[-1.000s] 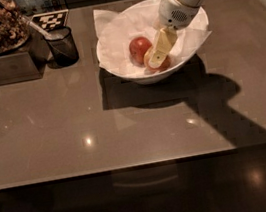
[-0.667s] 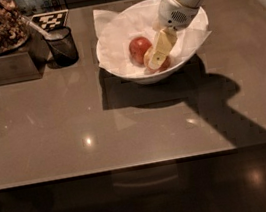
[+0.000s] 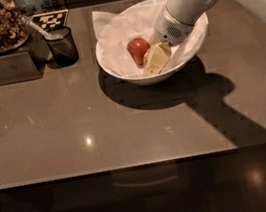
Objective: Pick apple from white bowl
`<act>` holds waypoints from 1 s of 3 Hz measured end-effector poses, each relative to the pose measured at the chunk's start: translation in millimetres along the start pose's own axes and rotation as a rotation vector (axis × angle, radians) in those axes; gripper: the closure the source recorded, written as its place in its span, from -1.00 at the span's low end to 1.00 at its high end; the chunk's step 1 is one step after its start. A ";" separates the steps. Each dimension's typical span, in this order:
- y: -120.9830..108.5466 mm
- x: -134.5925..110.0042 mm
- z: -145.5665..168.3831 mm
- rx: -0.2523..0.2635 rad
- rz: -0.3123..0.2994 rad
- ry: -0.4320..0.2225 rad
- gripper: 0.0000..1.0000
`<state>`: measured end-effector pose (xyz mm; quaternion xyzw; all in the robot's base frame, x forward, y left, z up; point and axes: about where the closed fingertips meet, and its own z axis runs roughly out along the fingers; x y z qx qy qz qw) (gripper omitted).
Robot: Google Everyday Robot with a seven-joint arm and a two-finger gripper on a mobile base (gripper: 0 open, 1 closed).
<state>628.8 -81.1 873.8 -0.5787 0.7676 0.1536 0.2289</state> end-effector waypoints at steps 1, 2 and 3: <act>-0.5 -0.8 2.9 -0.005 -0.003 -0.002 -0.70; -0.7 -0.5 6.9 -0.017 -0.006 0.002 -0.39; 3.7 2.9 14.7 -0.046 -0.009 0.010 -0.09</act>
Offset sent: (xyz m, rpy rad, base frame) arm 0.0036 0.0048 -0.0150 -0.0006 0.0359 0.0345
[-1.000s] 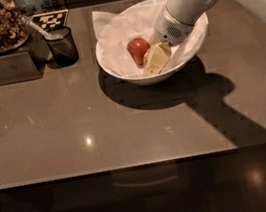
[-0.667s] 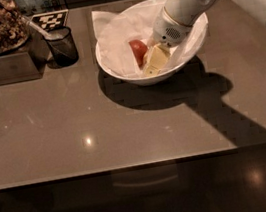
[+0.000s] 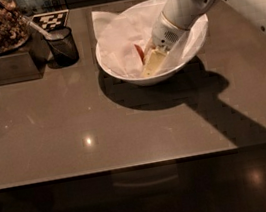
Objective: Pick apple from white bowl
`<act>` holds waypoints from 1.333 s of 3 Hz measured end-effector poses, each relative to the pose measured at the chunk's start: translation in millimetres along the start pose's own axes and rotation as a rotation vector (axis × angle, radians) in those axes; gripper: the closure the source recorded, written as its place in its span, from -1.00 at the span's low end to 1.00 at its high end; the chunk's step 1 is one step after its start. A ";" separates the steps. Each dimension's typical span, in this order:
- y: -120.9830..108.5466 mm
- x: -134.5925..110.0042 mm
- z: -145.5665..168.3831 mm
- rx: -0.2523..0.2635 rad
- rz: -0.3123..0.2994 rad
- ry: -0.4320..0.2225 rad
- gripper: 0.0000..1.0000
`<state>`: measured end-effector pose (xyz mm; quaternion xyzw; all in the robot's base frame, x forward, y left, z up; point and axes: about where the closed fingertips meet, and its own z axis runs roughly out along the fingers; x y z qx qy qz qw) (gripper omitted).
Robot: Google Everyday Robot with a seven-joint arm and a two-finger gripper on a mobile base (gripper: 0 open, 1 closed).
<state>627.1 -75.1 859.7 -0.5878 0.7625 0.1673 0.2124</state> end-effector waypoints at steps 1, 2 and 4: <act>0.2 -2.1 -3.4 -0.001 0.000 0.000 0.38; 0.8 -1.8 -2.4 -0.013 -0.003 0.004 0.84; 6.9 -1.9 -2.1 -0.040 -0.025 0.001 1.00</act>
Offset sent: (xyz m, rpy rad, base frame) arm -0.0126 -0.0003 -0.0222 -0.0127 0.0618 0.0587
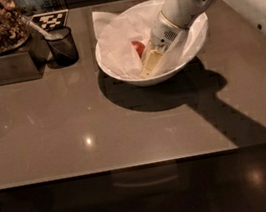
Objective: Pick apple from white bowl
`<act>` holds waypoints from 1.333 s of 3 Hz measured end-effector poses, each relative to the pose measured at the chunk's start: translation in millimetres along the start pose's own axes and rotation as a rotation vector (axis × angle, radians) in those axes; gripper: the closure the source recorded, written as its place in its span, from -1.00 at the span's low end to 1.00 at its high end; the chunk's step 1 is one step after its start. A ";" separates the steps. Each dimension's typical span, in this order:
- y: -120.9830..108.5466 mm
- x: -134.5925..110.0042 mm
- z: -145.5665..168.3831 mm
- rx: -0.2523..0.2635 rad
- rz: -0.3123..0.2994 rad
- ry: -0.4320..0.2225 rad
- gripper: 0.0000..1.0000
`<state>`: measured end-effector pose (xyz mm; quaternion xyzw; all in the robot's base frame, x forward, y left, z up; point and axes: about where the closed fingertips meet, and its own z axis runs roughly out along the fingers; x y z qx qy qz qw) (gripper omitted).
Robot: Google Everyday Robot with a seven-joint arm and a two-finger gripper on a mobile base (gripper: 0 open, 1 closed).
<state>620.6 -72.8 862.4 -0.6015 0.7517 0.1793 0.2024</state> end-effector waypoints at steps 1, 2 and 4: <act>21.8 -11.8 -17.1 -0.033 -0.061 -0.054 1.00; 45.2 -29.1 -42.5 -0.064 -0.137 -0.101 1.00; 64.3 -49.7 -53.3 -0.147 -0.207 -0.142 1.00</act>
Offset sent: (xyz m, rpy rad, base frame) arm -0.0724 0.0135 0.0940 0.1496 -0.0644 0.2422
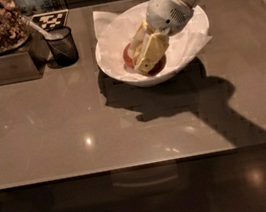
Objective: Pick apple from white bowl
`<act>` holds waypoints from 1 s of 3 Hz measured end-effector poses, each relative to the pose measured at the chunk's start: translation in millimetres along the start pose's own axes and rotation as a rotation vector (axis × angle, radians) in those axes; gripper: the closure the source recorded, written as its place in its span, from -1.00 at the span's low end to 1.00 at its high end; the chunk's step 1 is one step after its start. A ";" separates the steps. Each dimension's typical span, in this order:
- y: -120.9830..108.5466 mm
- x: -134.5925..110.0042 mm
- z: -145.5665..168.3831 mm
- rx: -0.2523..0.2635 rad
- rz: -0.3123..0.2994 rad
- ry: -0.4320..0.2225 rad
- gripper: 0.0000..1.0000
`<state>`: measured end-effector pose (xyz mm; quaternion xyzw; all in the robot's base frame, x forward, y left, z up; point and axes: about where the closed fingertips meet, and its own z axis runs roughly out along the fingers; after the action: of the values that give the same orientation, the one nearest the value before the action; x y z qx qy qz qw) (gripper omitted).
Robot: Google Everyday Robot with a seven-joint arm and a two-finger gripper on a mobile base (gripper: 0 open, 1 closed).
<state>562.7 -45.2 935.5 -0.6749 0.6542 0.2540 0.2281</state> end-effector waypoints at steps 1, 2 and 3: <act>-6.8 -19.3 0.8 -0.045 -0.027 -0.051 1.00; -25.6 -43.2 -3.6 -0.036 -0.065 -0.079 1.00; -43.8 -63.8 -19.7 -0.021 -0.081 -0.141 1.00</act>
Offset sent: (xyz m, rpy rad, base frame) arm 0.0382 0.0396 0.0593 0.0885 -0.0216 0.1352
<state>606.3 -7.1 990.4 -0.6836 0.6059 0.2985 0.2766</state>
